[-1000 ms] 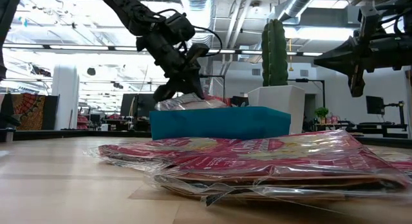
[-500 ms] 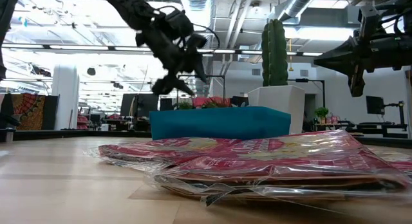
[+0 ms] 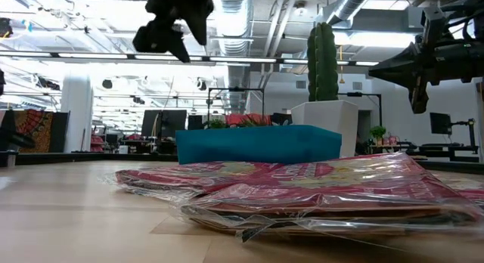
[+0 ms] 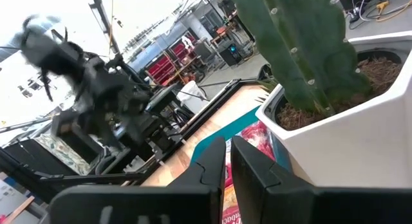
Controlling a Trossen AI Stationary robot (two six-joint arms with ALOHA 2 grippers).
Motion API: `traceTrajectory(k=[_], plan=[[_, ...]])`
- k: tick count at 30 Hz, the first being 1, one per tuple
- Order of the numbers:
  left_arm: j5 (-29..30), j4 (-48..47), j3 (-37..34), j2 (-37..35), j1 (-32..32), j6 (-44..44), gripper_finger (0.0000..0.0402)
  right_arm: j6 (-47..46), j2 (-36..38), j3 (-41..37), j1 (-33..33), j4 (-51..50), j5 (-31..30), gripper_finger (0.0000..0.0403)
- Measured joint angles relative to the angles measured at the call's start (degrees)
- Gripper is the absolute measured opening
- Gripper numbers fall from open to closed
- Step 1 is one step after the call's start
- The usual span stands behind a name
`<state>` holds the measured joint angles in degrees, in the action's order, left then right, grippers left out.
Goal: Sort popcorn bags into baskets
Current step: Put the popcorn bag into the blue bin
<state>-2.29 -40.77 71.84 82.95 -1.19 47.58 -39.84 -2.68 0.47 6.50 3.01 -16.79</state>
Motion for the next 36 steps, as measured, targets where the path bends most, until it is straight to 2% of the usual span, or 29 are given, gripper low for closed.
traceTrajectory(k=[5,9,12,19,28,32,36], plan=[[5.7,14.1,-9.4,1.5,7.6,4.5,0.0209,-0.2,0.0,0.0,0.0,0.0,-0.1,0.0052],[8.9,23.3,-16.0,3.3,9.0,4.8,0.0232,-0.2,0.0,0.0,0.0,0.0,-0.1,0.0052],[9.2,25.1,-18.8,5.0,9.0,5.7,0.0249,-0.2,0.0,0.0,0.0,0.1,-0.1,0.0052],[8.7,32.2,-21.3,11.3,10.2,7.6,0.0274,-0.7,0.0,0.0,0.0,0.1,-0.1,0.0052],[9.2,36.6,-21.0,19.3,12.6,10.4,0.0277,-0.7,0.0,0.0,0.0,0.1,-0.1,0.0052],[7.7,37.7,-21.0,20.9,12.7,12.4,0.0247,-0.7,0.0,0.0,0.0,0.2,-0.1,0.0052],[7.9,37.5,-21.1,21.0,13.4,14.1,0.0164,-0.7,0.0,0.0,0.0,0.2,-0.1,0.0052]])
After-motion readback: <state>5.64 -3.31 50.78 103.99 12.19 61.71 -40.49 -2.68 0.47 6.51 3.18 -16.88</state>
